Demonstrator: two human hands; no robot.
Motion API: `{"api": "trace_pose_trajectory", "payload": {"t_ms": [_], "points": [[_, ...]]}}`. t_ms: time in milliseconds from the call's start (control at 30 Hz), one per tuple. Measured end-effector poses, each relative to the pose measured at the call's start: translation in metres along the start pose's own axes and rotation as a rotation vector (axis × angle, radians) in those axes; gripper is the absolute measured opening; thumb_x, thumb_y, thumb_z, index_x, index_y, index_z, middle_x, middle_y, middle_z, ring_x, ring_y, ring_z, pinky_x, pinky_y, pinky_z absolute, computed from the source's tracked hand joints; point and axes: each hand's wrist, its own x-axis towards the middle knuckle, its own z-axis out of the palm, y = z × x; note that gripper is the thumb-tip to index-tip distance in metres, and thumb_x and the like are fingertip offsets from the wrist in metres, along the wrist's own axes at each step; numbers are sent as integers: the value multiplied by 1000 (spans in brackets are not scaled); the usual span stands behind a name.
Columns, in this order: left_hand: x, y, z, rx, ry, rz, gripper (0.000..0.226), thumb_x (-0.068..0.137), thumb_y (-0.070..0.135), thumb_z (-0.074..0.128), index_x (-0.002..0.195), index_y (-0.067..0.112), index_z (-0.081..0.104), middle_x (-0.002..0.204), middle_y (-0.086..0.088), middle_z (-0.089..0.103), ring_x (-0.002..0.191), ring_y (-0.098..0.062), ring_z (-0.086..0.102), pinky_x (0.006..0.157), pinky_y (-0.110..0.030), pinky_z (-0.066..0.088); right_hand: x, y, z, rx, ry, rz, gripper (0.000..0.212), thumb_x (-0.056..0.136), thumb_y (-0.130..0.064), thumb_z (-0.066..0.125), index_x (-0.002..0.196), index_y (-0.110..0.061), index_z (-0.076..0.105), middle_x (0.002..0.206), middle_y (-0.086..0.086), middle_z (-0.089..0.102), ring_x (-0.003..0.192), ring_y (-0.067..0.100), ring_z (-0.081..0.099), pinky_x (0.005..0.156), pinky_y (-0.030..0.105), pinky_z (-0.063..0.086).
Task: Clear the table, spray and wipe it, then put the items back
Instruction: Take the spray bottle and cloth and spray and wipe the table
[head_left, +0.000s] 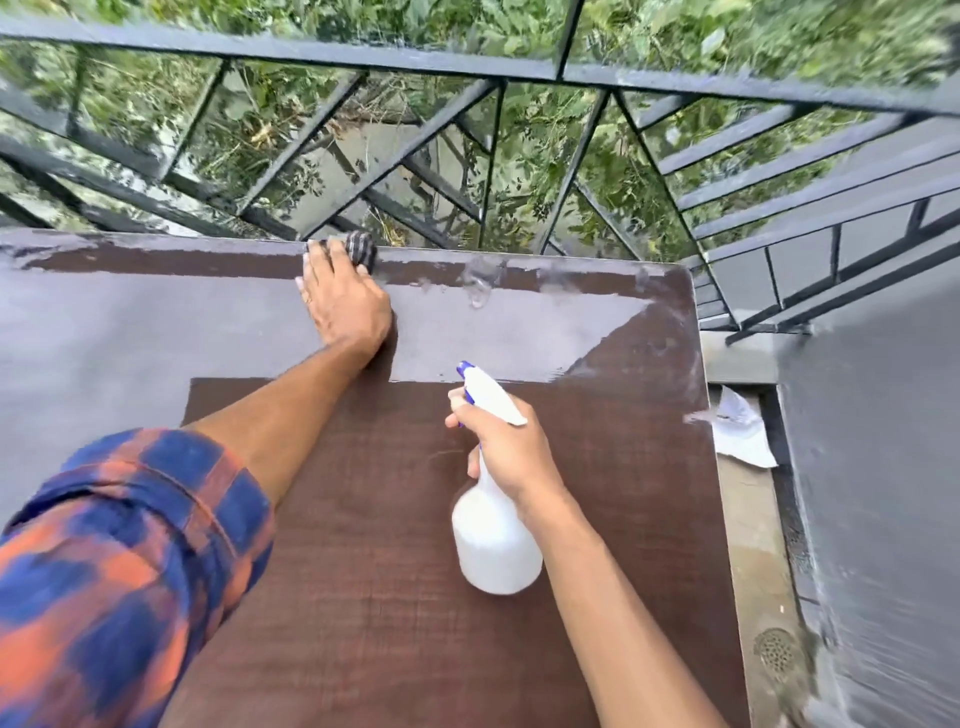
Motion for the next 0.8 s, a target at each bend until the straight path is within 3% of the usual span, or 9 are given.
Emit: {"api": "trace_pose_trajectory", "payload": {"t_ms": [200,367,567,800], "points": [[-21,55,31,-5,-27,103,56,102,23,37,154,6,28,163,-20,19,151,-34,16,124,-43,8,7,-5,-33,39,21,6,16,92,-24,65,96,-9,68,81,1,62,44,19,45,57,24,42],[-49,123,69,-9,-53,210,56,101,23,40,152,3,32,160,-22,27,147,-37,23,123,-45,12,11,6,-83,132,135,27,14,93,-30,68,101,-20,75,89,-4,75,42,19,46,58,27,43],[-107,211,125,-33,-165,365,54,99,24,41,150,7,35,158,-20,30,146,-36,28,122,-46,13,6,20,-147,203,242,24,12,95,-24,68,102,-18,75,95,7,77,38,18,44,50,26,40],[-168,289,168,-17,-250,504,55,98,25,42,149,5,36,157,-21,30,146,-36,25,122,-47,15,-11,39,-209,271,318,33,10,96,-25,67,103,-22,74,94,5,77,37,16,43,48,24,40]]}}
